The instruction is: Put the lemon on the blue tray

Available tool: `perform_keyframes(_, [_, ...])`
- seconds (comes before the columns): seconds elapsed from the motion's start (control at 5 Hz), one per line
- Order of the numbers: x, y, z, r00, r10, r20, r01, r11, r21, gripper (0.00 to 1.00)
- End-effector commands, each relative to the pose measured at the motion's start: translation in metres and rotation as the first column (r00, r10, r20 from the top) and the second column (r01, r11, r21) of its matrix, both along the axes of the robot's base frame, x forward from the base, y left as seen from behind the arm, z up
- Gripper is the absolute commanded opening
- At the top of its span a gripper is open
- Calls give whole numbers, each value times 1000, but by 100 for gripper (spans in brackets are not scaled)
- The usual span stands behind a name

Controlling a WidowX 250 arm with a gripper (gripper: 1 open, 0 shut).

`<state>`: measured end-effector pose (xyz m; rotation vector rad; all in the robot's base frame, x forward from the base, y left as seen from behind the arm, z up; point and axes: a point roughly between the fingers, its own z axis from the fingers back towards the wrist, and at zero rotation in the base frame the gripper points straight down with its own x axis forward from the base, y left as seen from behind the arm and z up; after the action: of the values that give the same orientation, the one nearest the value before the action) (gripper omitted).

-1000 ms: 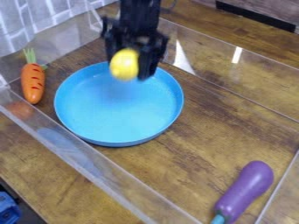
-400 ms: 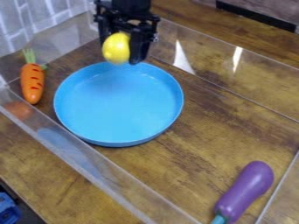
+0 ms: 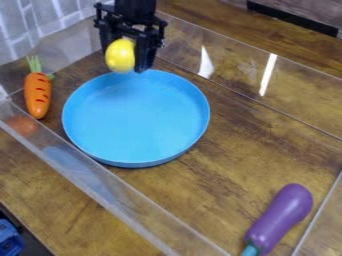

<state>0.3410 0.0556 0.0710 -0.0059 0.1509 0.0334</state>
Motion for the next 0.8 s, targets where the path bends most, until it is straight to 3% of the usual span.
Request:
perform_keyframes(0.0, [-3,-12,7,999,-17,37,17,1000,5,0])
perform_keyframes(0.4, [-7,-40,8,999,12,31,-12,1000,-7,0])
perform_keyframes(0.6, [-7,-49,10,999,49,23,-49,999,-24,0])
